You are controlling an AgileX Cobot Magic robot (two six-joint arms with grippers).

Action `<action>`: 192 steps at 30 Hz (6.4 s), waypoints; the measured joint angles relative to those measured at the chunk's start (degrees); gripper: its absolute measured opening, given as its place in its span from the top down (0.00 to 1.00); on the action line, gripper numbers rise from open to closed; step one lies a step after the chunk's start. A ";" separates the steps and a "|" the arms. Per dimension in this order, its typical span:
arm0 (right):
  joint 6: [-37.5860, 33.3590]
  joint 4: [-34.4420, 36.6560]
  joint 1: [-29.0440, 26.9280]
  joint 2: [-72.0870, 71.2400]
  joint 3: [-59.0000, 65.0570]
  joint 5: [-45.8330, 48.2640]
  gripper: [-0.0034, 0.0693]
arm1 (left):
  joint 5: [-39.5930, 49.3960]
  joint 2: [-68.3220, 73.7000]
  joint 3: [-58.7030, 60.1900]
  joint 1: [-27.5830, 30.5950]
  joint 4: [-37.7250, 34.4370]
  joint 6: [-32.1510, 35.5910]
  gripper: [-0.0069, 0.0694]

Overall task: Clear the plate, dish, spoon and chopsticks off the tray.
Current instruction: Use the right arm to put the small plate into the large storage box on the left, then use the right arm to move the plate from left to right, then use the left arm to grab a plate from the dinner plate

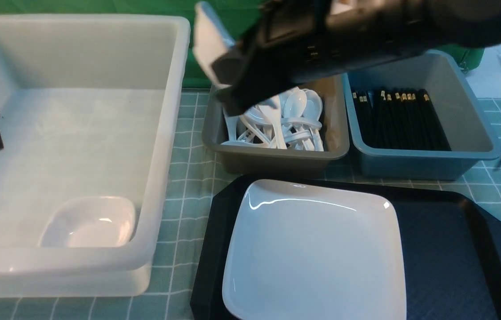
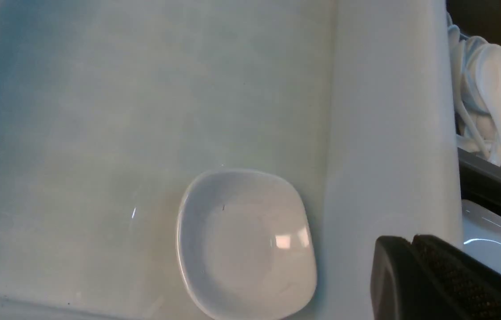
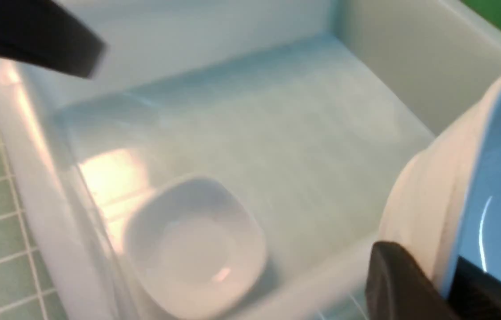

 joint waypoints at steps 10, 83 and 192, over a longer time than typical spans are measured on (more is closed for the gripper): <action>-4.37 0.43 7.64 13.51 -3.15 -8.03 0.87 | 0.95 -1.82 0.00 1.87 3.45 -4.45 0.89; 17.27 -6.53 -26.69 -11.56 0.14 39.97 0.92 | 4.70 0.86 0.00 -4.12 -13.74 14.11 0.89; 18.06 -1.57 -42.94 -35.56 49.97 11.03 0.17 | 0.95 65.68 -40.11 -42.27 -17.57 19.92 0.87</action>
